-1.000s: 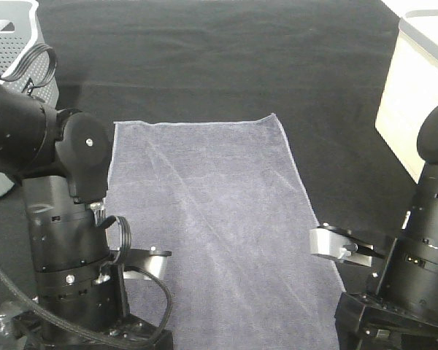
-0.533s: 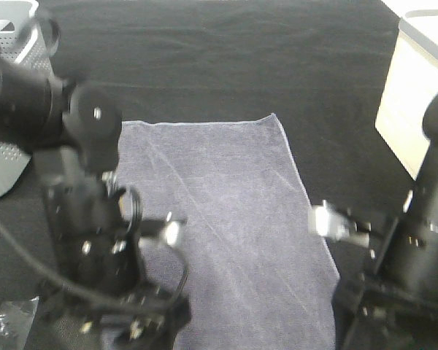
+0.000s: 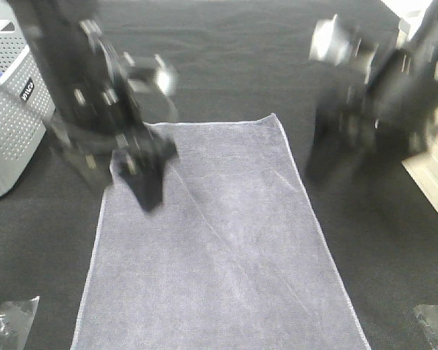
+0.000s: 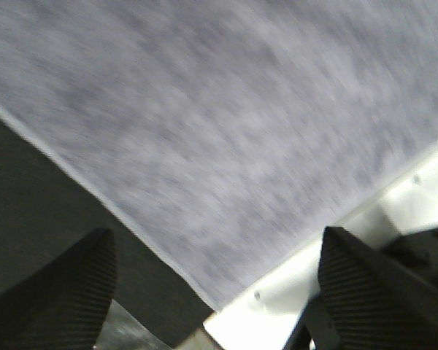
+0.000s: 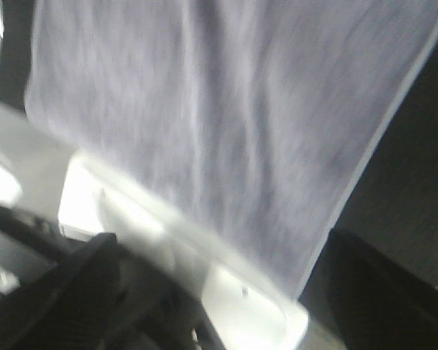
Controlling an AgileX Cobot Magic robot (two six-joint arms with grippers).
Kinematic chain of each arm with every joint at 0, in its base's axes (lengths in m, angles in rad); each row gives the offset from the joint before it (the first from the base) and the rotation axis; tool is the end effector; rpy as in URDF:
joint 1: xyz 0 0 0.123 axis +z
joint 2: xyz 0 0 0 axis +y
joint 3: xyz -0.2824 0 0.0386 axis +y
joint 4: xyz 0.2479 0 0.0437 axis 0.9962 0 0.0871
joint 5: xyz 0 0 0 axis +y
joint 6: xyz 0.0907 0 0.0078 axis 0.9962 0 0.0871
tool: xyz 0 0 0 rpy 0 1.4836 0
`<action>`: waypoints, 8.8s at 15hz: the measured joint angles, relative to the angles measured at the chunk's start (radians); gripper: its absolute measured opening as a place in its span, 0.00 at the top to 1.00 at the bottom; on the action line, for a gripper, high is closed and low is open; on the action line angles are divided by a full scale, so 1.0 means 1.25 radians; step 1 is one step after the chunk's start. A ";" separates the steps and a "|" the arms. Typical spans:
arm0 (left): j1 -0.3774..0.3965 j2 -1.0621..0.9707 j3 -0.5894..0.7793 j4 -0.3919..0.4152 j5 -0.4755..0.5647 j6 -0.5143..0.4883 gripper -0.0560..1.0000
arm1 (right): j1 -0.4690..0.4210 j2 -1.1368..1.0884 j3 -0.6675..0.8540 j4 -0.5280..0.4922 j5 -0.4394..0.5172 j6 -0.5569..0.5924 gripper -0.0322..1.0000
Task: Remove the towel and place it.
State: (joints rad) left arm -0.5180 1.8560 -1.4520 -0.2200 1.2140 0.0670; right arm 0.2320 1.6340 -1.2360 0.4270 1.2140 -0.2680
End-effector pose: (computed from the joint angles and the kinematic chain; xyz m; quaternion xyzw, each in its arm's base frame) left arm 0.3086 -0.1973 0.2369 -0.2518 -0.9620 0.1054 0.0038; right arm 0.2918 0.1053 0.2630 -0.1745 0.9638 0.1997 0.0261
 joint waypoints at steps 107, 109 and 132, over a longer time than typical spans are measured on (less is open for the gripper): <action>0.254 0.736 -0.866 -0.114 -0.610 0.189 0.93 | -0.058 0.787 -0.806 -0.183 -0.750 0.050 0.95; 0.254 0.753 -0.866 -0.114 -0.636 0.190 0.93 | -0.058 0.788 -0.806 -0.178 -0.762 0.050 0.95; 0.241 0.784 -0.866 -0.112 -0.716 0.199 0.90 | -0.058 0.842 -0.806 -0.093 -0.816 0.050 0.87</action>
State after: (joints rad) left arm -0.2170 2.8360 -2.5350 -0.3600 0.3190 0.3160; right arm 0.1590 2.6870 -2.2430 0.3110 0.1940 -0.2060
